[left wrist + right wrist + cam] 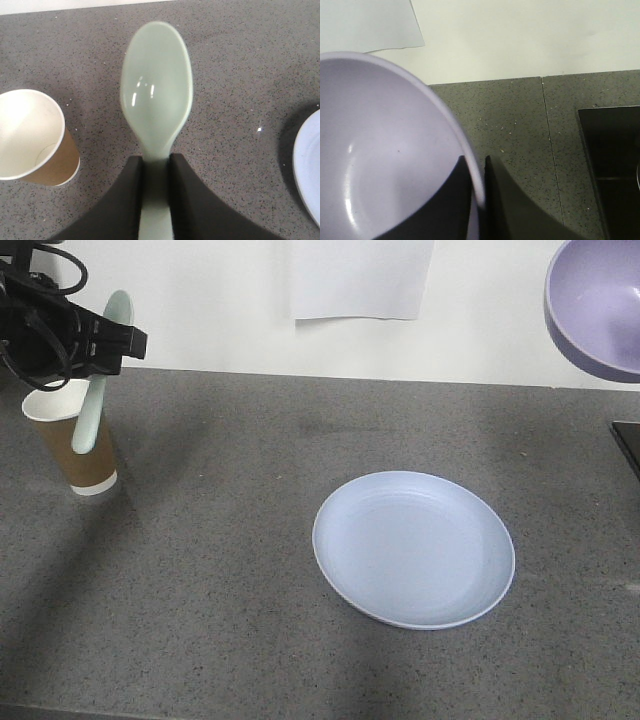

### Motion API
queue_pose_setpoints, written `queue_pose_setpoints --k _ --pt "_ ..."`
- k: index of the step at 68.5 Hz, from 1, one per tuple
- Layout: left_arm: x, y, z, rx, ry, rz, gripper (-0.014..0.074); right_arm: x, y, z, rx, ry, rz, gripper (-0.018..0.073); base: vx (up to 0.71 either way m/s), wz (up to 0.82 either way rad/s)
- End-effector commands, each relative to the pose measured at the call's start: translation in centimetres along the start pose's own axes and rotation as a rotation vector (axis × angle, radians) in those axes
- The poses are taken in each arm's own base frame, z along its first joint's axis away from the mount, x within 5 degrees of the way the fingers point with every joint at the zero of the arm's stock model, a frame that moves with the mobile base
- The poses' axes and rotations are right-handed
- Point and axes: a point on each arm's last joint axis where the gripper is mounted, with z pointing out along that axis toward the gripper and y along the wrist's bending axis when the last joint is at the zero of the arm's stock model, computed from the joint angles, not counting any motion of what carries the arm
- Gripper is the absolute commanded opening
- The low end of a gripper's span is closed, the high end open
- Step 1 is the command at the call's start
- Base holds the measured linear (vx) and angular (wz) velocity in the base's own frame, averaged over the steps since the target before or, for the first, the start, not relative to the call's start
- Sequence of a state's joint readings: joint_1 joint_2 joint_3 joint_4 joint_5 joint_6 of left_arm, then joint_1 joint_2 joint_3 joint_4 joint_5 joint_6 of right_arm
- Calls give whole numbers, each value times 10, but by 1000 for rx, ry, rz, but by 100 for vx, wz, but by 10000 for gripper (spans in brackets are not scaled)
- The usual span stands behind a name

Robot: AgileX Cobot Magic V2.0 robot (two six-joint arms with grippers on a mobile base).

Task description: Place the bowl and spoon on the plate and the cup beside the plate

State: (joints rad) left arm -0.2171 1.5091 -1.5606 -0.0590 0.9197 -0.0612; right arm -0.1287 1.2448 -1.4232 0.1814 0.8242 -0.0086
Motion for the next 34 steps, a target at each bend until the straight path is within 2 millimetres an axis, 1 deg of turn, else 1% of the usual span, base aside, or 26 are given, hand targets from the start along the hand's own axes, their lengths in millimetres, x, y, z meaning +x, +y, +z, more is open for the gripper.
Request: queue_pose_setpoints --k 1,34 --pt "-11 -4 -20 19 -112 1 -6 -15 2 -16 -6 -124 -5 -6 3 -1" --pt "-11 -4 -20 19 -112 1 -6 -15 2 -16 -6 -124 -5 -6 0 0"
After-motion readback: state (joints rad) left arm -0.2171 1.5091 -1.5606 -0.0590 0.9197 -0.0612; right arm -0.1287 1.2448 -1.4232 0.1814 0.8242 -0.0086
